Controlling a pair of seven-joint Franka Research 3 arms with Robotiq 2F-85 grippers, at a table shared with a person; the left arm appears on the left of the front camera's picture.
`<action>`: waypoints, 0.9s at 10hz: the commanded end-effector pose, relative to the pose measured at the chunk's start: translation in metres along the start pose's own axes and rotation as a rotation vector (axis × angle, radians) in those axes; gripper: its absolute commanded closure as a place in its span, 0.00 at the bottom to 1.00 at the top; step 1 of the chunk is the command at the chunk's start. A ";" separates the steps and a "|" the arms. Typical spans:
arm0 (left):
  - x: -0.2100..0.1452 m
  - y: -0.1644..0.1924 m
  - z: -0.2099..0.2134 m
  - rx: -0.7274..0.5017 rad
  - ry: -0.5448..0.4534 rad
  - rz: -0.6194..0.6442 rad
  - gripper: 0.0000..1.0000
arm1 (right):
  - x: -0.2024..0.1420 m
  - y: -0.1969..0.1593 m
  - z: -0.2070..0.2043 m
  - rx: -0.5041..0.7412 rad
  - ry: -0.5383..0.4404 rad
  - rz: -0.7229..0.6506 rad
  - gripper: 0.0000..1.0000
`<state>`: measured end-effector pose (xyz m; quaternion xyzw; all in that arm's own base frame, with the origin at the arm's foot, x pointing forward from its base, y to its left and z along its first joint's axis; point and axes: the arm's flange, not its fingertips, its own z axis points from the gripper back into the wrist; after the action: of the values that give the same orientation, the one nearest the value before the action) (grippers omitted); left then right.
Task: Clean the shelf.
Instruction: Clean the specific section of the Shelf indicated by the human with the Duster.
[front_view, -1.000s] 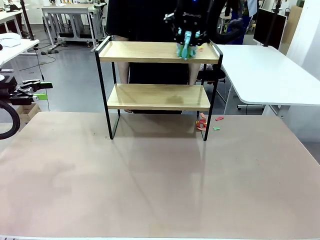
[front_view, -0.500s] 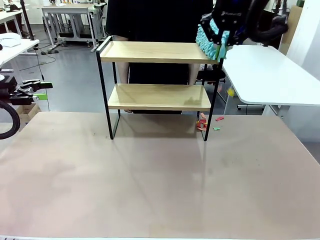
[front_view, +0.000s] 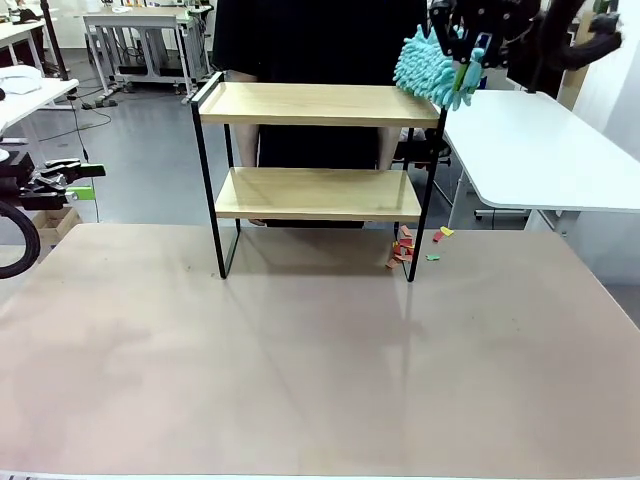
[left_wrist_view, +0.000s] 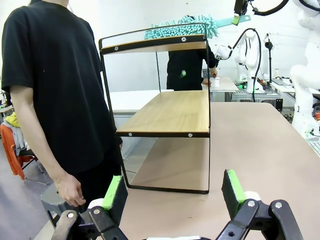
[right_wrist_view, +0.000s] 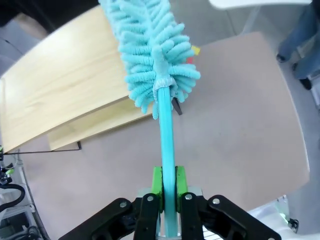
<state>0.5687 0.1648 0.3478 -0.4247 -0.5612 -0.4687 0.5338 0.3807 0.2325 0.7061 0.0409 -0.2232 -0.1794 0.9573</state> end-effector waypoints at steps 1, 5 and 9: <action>0.003 -0.002 -0.001 -0.003 0.006 -0.007 0.00 | -0.004 -0.030 0.001 0.056 -0.015 -0.006 0.87; 0.003 -0.002 -0.001 -0.003 0.006 -0.007 0.00 | -0.003 -0.016 0.008 0.037 -0.014 -0.012 0.87; 0.003 -0.002 -0.001 -0.003 0.006 -0.007 0.00 | -0.012 -0.029 0.032 0.239 -0.108 0.096 0.87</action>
<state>0.5687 0.1648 0.3477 -0.4248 -0.5611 -0.4687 0.5339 0.3612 0.2231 0.7189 0.0874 -0.2649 -0.1550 0.9477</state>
